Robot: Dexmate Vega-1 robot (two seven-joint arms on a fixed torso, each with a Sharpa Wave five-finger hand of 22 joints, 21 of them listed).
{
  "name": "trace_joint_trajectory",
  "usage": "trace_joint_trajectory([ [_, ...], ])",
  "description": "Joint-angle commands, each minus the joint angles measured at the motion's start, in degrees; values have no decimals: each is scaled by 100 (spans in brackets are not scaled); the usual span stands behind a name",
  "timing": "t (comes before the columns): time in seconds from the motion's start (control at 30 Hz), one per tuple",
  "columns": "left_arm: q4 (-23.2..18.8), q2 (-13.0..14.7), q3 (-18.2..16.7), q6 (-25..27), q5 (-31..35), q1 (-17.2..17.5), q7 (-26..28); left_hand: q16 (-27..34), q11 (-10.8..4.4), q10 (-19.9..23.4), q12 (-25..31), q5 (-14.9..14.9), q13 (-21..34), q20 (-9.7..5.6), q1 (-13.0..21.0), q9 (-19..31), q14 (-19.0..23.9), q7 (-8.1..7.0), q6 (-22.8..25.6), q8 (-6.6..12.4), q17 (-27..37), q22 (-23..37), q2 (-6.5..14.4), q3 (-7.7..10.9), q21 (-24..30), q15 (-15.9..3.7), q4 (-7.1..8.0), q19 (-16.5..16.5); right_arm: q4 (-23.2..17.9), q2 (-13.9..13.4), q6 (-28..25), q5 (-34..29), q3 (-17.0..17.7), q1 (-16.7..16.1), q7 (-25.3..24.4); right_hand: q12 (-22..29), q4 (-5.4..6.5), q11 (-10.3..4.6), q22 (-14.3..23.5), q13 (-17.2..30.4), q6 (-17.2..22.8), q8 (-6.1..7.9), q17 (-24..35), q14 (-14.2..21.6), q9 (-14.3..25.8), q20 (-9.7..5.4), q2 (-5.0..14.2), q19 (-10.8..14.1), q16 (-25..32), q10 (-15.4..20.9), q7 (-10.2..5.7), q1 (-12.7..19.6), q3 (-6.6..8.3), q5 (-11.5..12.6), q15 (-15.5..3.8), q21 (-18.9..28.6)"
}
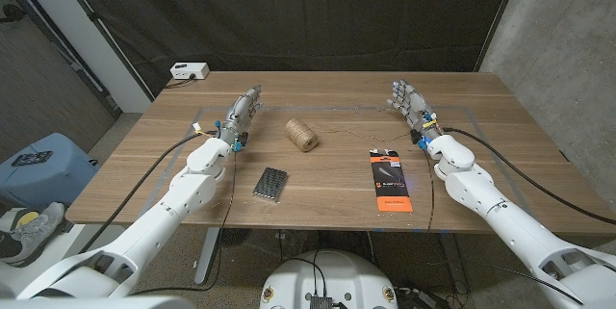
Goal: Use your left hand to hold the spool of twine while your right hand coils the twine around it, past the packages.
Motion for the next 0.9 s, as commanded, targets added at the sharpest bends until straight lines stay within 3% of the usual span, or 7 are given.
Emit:
trace_joint_trajectory([
  [0.03, -17, -62, 5, -24, -54, 10, -41, 39, 21, 4, 27, 42, 3, 47, 57, 9, -37, 20, 49, 40, 9, 22, 2, 39, 22, 5, -3, 5, 22, 48, 53, -43, -37, 18, -11, 34, 2, -7, 14, 21, 44, 36, 9, 48, 7, -217, 3, 52, 31, 43, -2, 43, 32, 32, -149, 10],
  [0.67, -304, 139, 192, 59, 424, -187, 5, 42, 29, 23, 41, 71, -33, 56, 116, 7, -24, 46, 53, 50, 6, 20, -7, 84, -23, 34, -101, 24, 125, 45, 189, -1, 13, 26, 105, 29, 5, -19, 14, 19, 50, 31, -24, 51, 3, -212, 3, 59, 33, 43, -12, 36, 61, 23, -155, -39],
  [0.77, -385, 232, 223, 81, 560, -227, 5, 43, -32, 42, 51, 167, -67, -12, 279, 3, -6, -12, 70, 64, 4, 12, -35, 189, -77, -28, -320, 61, 145, 52, 205, 12, 23, 20, 108, 27, 6, -18, 14, 18, 50, 30, -29, 51, 3, -208, 2, 61, 33, 41, -15, 35, 65, 22, -155, -45],
  [0.9, -411, 279, 224, 76, 614, -251, -16, 47, -51, 71, 63, 223, -81, -33, 367, 1, 16, -22, 75, 67, 4, 10, -48, 239, -103, -47, -441, 92, 145, 50, 198, 14, 26, 17, 102, 28, 6, -18, 15, 18, 54, 30, -35, 52, 2, -204, 1, 63, 33, 44, -12, 34, 70, 21, -152, -55],
])
